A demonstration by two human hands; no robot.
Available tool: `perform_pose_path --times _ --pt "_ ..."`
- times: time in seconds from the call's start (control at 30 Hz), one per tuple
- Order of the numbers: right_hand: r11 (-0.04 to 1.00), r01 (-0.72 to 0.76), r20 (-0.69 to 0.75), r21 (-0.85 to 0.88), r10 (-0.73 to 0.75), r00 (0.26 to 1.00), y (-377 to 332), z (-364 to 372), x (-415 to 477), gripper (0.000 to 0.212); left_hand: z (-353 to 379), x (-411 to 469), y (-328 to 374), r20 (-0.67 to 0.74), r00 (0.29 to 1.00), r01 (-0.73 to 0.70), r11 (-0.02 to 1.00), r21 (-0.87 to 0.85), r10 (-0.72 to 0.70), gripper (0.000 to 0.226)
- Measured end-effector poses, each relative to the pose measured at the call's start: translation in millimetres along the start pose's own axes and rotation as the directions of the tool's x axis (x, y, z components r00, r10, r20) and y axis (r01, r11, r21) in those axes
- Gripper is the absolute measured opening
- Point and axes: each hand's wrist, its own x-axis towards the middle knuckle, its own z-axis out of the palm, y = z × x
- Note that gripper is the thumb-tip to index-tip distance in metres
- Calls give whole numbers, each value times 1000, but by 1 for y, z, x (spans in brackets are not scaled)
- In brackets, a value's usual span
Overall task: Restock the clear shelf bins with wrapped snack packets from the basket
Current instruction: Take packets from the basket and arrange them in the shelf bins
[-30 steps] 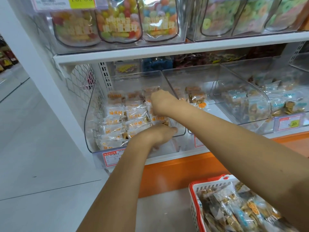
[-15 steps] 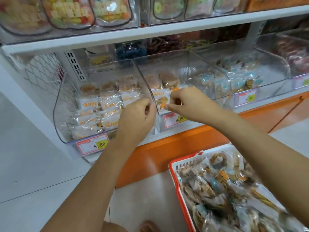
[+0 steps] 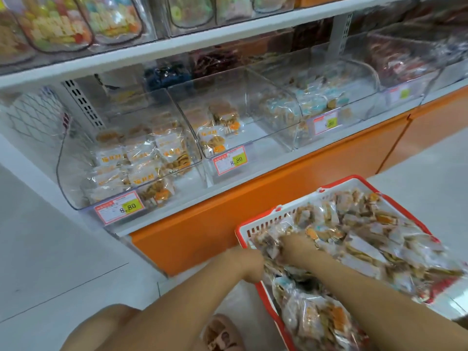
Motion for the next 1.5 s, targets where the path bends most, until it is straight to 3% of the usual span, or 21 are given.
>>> perform_pose_path --times 0.13,0.27,0.37,0.4,0.47,0.5,0.53,0.57,0.63,0.7,0.8,0.87,0.93,1.03,1.13,1.23,1.3,1.4,1.5 --pt "998 -7 -48 60 10 999 0 1 -1 16 3 11 -2 8 1000 16 1000 -24 -16 28" --pt "970 -24 -73 242 43 996 3 -19 -6 26 -3 20 -15 -42 997 59 973 -222 -70 25" --pt "924 63 -192 378 11 981 8 -52 -27 20 -17 21 -23 -277 941 18 843 -538 -197 27" --pt "898 127 -280 421 -4 960 10 -62 -33 20 -23 20 -24 -316 913 -52 696 -717 -258 32" --pt "842 252 -454 477 -9 891 12 -75 -45 24 -35 16 -25 -228 935 -175 207 -963 -271 49" --pt "841 296 -527 453 -15 850 11 -78 -50 27 -40 12 -26 -175 960 -187 -33 -982 -219 58" --pt "853 326 -588 408 -28 809 10 -79 -54 30 -42 9 -26 -147 974 -181 -205 -962 -171 64" --pt "856 362 -642 370 -45 765 9 -79 -60 32 -45 5 -25 -144 980 -181 -326 -928 -135 65" --pt "807 480 -726 346 -94 681 8 -79 -70 37 -48 0 -23 -204 970 -242 -426 -872 -132 53" --pt "710 607 -754 357 -165 636 11 -81 -81 45 -50 -4 -22 -291 945 -327 -415 -849 -151 47" --pt "580 657 -665 481 -246 705 17 -93 -97 36 -52 -10 -24 -345 930 -368 -333 -868 -129 53" --pt "445 635 -621 632 -199 758 21 -105 -105 18 -52 -15 -26 -348 924 -378 -249 -891 -157 43" --pt "347 637 -654 688 -83 752 28 -114 -110 11 -54 -21 -27 -398 907 -411 -91 -907 -139 35" --pt "401 648 -694 647 -43 719 34 -117 -110 15 -58 -28 -24 -489 871 -475 180 -862 -45 38" --pt "530 617 -675 582 -107 730 31 -109 -104 17 -59 -33 -18 -545 839 -514 312 -799 -15 44" --pt "535 600 -660 594 -101 744 28 -101 -98 16 -60 -39 -12 -616 787 -531 456 -715 -49 42" --pt "591 620 -719 516 -95 689 25 -100 -98 18 -60 -43 -10 -667 740 -551 492 -674 -85 35" --pt "739 630 -857 238 -145 494 18 -104 -100 31 -61 -48 -9 -732 672 -591 515 -621 -111 20" --pt "777 598 -906 198 -88 415 14 -115 -98 34 -62 -50 -12 -742 663 -628 463 -625 -103 18"
